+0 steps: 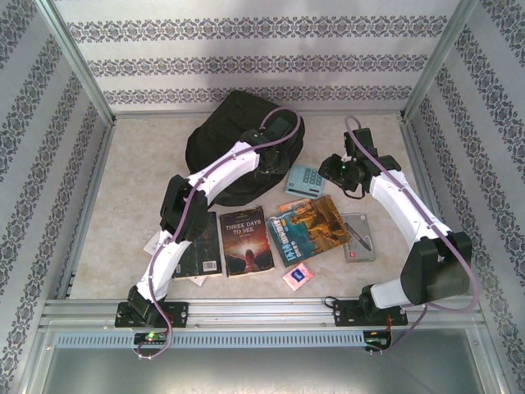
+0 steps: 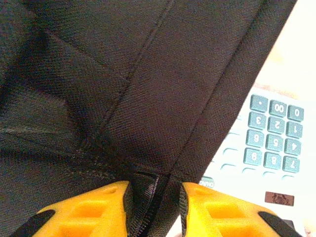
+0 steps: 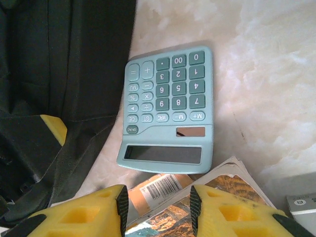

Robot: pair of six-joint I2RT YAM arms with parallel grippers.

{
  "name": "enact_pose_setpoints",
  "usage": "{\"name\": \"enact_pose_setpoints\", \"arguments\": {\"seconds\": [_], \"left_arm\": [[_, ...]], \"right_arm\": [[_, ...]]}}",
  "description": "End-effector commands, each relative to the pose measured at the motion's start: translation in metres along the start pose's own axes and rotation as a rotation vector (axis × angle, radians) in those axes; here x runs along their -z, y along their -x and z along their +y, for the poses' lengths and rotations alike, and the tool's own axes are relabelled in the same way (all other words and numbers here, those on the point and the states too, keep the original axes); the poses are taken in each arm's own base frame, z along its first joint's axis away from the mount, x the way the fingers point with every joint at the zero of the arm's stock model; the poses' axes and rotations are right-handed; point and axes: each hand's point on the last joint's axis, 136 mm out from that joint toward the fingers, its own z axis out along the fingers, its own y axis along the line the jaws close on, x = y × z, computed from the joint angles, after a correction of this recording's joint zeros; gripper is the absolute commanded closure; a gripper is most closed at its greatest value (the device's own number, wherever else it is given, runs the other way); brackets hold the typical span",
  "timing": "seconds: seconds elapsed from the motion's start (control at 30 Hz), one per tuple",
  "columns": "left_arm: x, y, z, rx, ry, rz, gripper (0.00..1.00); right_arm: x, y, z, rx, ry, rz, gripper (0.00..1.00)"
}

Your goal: Pack books, pencil case, and school supplies into a backpack

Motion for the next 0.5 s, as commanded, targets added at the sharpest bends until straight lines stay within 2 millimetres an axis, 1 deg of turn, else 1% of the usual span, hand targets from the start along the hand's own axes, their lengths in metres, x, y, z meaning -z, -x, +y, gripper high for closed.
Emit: {"name": "enact_pose_setpoints", "arguments": {"seconds": [0.0, 0.17, 0.33, 0.47], "left_arm": [[0.0025, 0.0032, 0.0035, -0.021, 0.042, -0.018, 0.69], [-0.001, 0.0073, 0.0079, -0.006, 0.047, -0.025, 0.72], [-0.0025, 0.0112, 0.0122, 0.012, 0.046, -0.026, 0.84], [0.0049, 0.0131, 0.01, 0.005, 0.031, -0.033, 0.95]], "right_arm": [[-0.0032, -0.0002, -0.0006, -0.019, 0.015, 0.004, 0.6], [-0.0053, -0.0024, 0.0021, -0.018, 0.032, 0.017, 0.63], [-0.0072, -0.006, 0.0054, -0.01, 0.044, 0.029, 0.66], [-0.0076, -0.0072, 0.0082, 0.0, 0.048, 0.033, 0.67]]}}
